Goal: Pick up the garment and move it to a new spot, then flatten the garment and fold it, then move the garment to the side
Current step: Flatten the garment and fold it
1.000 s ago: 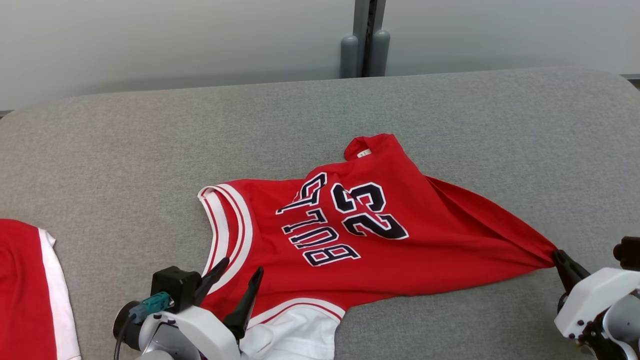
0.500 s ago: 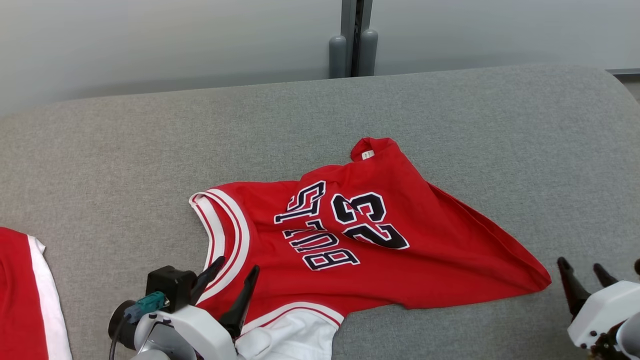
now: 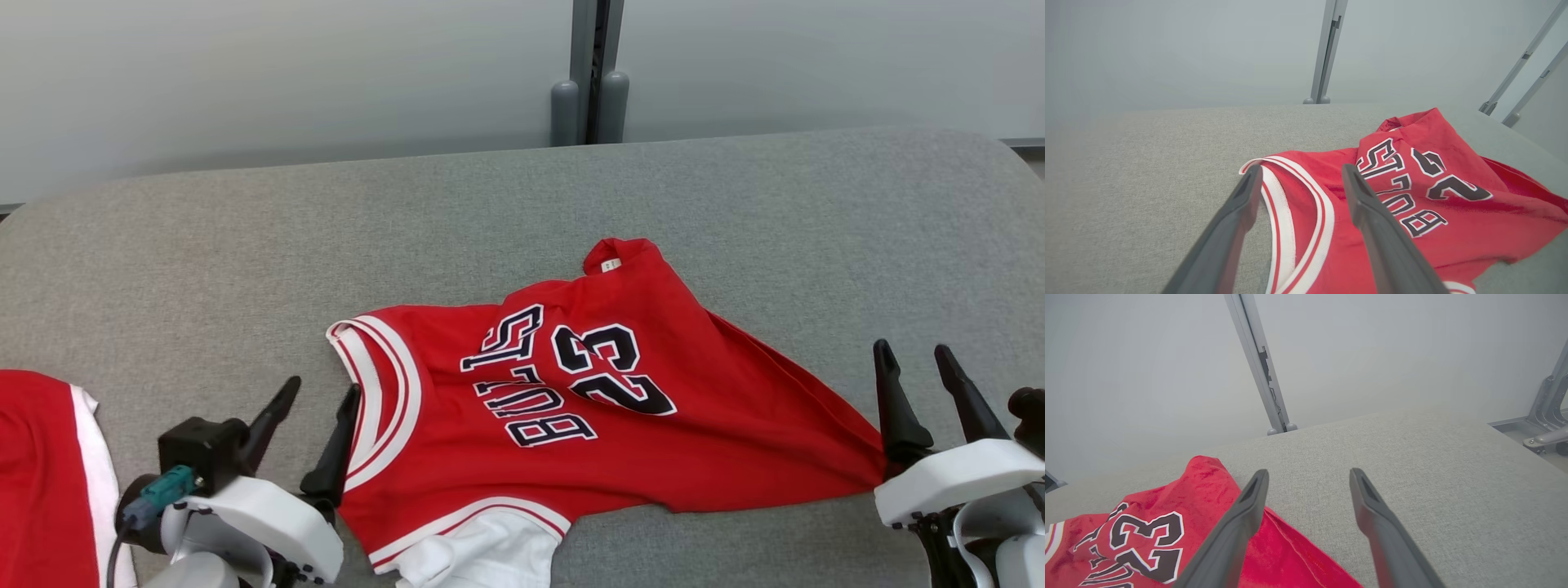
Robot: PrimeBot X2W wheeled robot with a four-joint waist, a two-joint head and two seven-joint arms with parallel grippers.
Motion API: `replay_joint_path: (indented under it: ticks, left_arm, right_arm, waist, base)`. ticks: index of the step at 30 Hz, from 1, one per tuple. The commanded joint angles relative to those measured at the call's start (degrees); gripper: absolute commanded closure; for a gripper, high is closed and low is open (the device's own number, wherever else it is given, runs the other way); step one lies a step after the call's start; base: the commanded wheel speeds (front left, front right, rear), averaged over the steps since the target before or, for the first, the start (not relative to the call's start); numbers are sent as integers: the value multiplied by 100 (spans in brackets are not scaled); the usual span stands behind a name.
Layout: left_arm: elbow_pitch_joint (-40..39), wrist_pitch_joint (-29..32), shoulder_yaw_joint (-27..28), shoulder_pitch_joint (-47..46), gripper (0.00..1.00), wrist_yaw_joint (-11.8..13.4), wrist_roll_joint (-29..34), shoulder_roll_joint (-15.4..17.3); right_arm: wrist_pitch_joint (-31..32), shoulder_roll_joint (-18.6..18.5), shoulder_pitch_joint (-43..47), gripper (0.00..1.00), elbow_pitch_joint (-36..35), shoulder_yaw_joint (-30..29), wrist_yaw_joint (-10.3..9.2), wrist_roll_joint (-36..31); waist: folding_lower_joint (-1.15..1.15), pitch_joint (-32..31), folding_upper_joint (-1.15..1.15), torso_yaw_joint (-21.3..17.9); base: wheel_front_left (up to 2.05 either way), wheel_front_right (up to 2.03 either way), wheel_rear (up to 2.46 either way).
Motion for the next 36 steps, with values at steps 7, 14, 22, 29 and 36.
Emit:
replay_joint_path:
  ticks: [7,14,22,29,36]
  left_arm:
    - [-295,-95,887,220,0,199,425,40]
    - [-759,-89,2301,870,0,-56,1133,-430]
    - [-651,-87,3304,1433,0,-401,1780,-1022]
    - [-720,-88,3825,1792,0,-792,2403,-1540]
    - [-459,-88,4198,2012,0,-1194,2771,-2058]
  right_arm:
    - [-1009,-10,-172,0,-153,250,2,-82]
    - [-1423,-140,-239,0,-437,517,2,-122]
    - [-1606,-250,-49,0,-689,684,2,-244]
    - [-1630,-116,326,0,-922,615,2,-280]
    - [-1632,-156,451,0,-846,869,1,-333]
  waist:
    - [0,-118,0,81]
    - [0,-195,0,77]
    - [0,-269,0,11]
    - [0,-267,0,-32]
    - [0,-254,0,-39]
  base:
    - [0,0,0]
    - [0,0,0]
    - [0,0,0]
    - [0,0,0]
    - [0,0,0]
